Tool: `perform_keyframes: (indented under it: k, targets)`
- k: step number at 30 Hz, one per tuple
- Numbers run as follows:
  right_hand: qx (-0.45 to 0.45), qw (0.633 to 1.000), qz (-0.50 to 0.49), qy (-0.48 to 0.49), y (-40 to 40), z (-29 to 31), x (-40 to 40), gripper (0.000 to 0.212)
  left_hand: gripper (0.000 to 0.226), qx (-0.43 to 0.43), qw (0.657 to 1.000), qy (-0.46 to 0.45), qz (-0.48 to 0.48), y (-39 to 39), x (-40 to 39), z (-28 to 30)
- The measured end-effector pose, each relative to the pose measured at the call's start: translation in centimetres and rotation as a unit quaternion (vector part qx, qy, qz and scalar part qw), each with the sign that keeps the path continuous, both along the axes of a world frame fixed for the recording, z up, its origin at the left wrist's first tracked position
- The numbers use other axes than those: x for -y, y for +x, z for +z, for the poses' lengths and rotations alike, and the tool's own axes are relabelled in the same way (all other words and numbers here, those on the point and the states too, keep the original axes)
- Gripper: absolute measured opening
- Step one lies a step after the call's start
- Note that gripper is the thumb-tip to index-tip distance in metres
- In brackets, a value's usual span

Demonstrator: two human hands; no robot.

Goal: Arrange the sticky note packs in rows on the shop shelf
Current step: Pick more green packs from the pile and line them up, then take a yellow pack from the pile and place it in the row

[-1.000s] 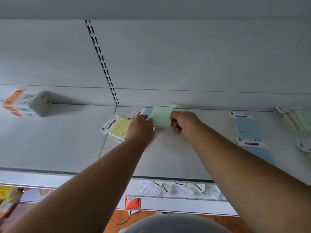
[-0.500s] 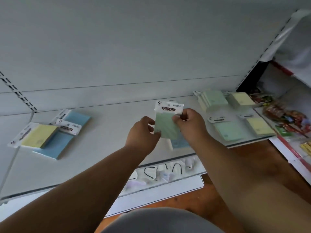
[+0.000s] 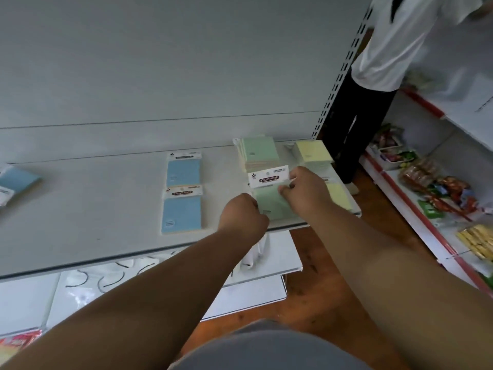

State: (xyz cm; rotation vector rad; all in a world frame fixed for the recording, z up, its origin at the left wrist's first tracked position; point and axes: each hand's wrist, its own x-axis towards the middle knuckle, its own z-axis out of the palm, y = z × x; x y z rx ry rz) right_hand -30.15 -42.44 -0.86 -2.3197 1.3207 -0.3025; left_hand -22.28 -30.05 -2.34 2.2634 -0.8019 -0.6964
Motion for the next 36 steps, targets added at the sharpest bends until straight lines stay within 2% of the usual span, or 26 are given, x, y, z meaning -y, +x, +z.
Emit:
perform_keyframes:
  k: [2, 5, 7, 11, 17, 23, 29, 33, 36]
  targets:
    - [-0.018, 0.999, 0.017, -0.022, 0.3, -0.5, 0.2, 0.032, 0.026, 0.025, 1.0, 0.011, 0.012, -0.5, 0.0, -0.2]
    - [-0.016, 0.999, 0.012, -0.049, 0.6, -0.3, 0.4, 0.048, 0.04, 0.047, 0.999, 0.002, 0.027, -0.7, 0.4, -0.1]
    - [-0.003, 0.998, 0.019, -0.052, 0.7, 0.0, 0.3, 0.051, 0.042, 0.05, 0.998, -0.004, 0.038, -0.7, 0.3, 0.1]
    - [0.05, 0.995, 0.07, -0.05, 1.1, -0.2, -1.5, 0.033, 0.034, 0.05, 0.996, -0.029, 0.066, -0.3, -1.5, 0.4]
    - [0.093, 0.983, 0.154, -0.033, 5.1, 0.2, -6.7, 0.021, 0.028, 0.054, 0.993, -0.048, 0.093, 3.1, -5.6, 0.6]
    - [0.118, 0.979, 0.165, -0.018, 12.6, 0.6, -13.3, 0.015, 0.025, 0.08, 0.99, -0.055, 0.107, 10.3, -12.3, 0.7]
    - [0.13, 0.973, 0.192, 0.006, 21.2, 0.1, -21.6, 0.014, 0.023, 0.109, 0.979, -0.048, 0.167, 19.7, -21.8, 0.8]
    - [0.12, 0.963, 0.237, 0.048, 27.0, -0.2, -27.7, 0.013, 0.026, 0.123, 0.965, -0.042, 0.228, 24.6, -28.4, 0.7]
    - [0.102, 0.95, 0.289, 0.062, 31.3, -0.3, -31.7, 0.012, 0.038, 0.141, 0.941, -0.043, 0.304, 27.7, -32.5, 0.3]
